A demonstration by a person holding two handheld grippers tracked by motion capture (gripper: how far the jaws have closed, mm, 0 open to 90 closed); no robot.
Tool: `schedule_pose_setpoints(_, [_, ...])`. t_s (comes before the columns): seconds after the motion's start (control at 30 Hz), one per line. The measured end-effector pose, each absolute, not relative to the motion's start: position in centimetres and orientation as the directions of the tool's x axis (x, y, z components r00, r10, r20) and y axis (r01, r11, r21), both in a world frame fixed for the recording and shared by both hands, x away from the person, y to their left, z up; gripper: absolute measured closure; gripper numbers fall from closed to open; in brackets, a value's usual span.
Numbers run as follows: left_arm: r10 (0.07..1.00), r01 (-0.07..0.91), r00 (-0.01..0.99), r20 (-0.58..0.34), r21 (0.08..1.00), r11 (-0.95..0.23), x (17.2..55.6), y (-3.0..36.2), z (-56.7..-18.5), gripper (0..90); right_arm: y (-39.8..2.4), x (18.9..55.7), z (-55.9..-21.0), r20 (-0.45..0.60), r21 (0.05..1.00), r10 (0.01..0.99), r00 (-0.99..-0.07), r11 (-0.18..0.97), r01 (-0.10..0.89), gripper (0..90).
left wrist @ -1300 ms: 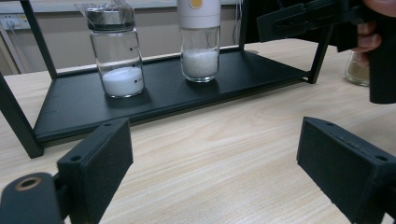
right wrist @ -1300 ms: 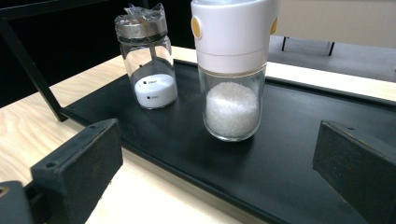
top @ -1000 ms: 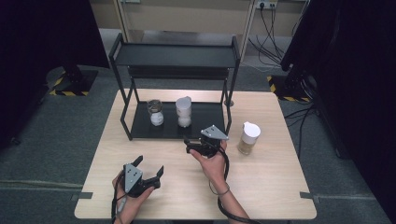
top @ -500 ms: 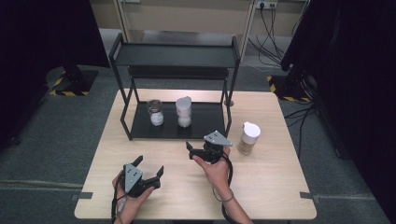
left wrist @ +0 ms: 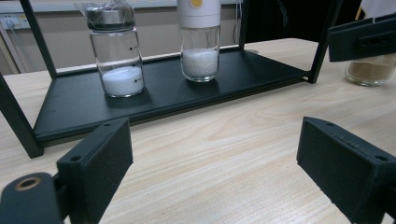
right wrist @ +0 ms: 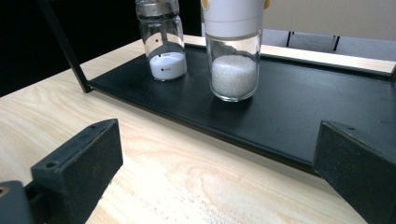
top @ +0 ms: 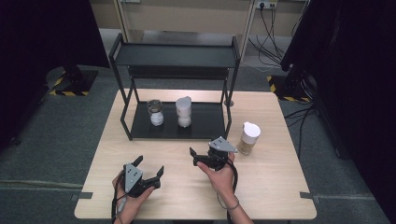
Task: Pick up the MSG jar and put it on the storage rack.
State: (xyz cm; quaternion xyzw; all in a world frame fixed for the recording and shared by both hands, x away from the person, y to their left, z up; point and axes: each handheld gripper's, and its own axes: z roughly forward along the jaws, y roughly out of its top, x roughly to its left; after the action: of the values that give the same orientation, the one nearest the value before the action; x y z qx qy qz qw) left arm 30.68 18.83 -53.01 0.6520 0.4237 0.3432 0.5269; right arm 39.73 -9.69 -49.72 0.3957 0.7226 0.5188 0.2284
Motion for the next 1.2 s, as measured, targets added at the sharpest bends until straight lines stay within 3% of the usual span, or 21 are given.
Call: schedule_pose_setpoints(1.2, [0.913,0.196,0.408,-0.003,0.977,-0.084,30.7,18.9,-53.0,10.0,-13.5,36.2,-49.1,0.063,0.936,0.819,-0.571,0.15,0.317,1.9])
